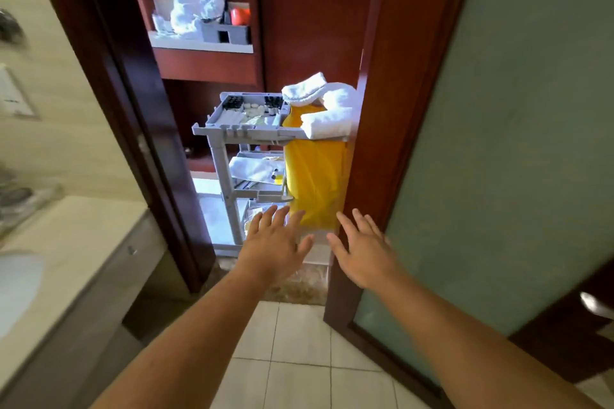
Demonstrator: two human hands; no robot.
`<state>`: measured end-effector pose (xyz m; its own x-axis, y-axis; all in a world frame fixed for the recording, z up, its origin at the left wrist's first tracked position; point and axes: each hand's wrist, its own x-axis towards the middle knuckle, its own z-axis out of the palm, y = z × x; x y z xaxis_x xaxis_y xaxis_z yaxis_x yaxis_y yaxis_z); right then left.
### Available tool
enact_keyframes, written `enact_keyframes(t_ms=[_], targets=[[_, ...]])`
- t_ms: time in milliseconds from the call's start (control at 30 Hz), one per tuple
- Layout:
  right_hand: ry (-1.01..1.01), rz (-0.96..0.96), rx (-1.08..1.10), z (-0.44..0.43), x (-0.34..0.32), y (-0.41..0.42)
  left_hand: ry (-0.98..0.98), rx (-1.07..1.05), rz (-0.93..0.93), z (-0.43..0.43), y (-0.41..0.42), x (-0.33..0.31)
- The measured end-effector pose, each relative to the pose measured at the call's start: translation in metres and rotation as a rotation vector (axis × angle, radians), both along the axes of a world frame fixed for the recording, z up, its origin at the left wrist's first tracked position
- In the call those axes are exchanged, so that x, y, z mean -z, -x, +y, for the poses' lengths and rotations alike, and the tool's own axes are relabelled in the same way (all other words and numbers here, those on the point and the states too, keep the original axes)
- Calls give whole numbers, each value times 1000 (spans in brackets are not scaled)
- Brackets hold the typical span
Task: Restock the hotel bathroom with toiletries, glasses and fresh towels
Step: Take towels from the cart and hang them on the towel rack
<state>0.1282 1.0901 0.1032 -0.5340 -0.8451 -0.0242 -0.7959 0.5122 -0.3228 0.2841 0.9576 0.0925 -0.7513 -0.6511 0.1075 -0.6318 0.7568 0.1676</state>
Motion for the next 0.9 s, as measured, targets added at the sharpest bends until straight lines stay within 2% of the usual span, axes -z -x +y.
enact_keyframes(t_ms=[333, 567, 900], targets=[[36, -35, -133, -142, 12, 53, 43, -70, -33, -116, 51, 10], [45, -66, -146, -230, 13, 109, 34, -84, -41, -194, 105, 11], [-17, -50, -104, -328, 34, 146, -21, -76, -59, -304, 143, 25]])
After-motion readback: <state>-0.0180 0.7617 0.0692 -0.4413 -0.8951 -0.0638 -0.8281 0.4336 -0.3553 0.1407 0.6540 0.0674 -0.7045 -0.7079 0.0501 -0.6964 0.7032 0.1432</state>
